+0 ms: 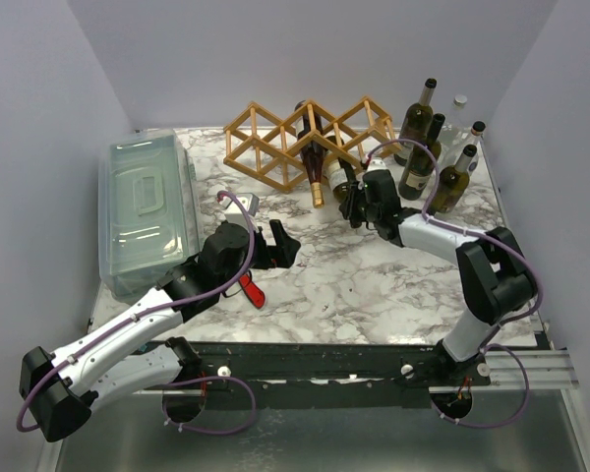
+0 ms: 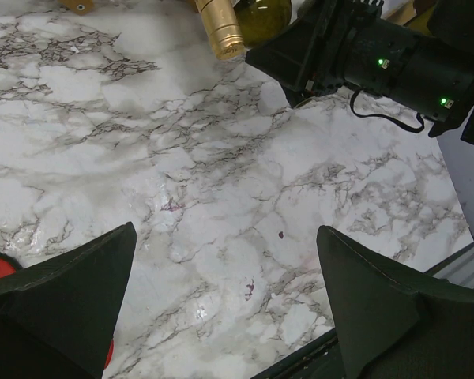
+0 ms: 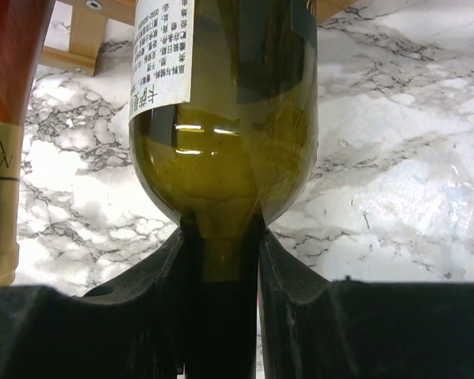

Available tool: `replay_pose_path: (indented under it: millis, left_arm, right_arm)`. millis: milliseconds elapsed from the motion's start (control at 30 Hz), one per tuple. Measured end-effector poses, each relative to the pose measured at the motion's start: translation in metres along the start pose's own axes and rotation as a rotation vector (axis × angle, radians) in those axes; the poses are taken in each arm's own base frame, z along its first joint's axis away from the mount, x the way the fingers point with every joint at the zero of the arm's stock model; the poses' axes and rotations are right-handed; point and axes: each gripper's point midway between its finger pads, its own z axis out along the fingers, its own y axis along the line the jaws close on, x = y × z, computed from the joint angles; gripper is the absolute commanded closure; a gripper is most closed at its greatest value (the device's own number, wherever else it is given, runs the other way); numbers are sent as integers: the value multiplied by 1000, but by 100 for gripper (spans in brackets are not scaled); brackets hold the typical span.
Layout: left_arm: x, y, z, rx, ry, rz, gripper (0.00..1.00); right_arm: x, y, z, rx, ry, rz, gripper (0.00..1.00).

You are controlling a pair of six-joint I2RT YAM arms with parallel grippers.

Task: Take the wine bottle off the wine rack
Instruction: Pick up the wine bottle from the wine rack.

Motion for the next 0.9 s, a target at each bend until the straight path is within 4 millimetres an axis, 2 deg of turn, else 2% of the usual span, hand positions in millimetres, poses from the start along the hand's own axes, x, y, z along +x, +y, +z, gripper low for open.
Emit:
replay_pose_path:
  millis: [900]
  left_arm:
    - [0,0,0,0,0,1,1]
  right_arm:
    - [26,-7,-52,-36,49,-30,100]
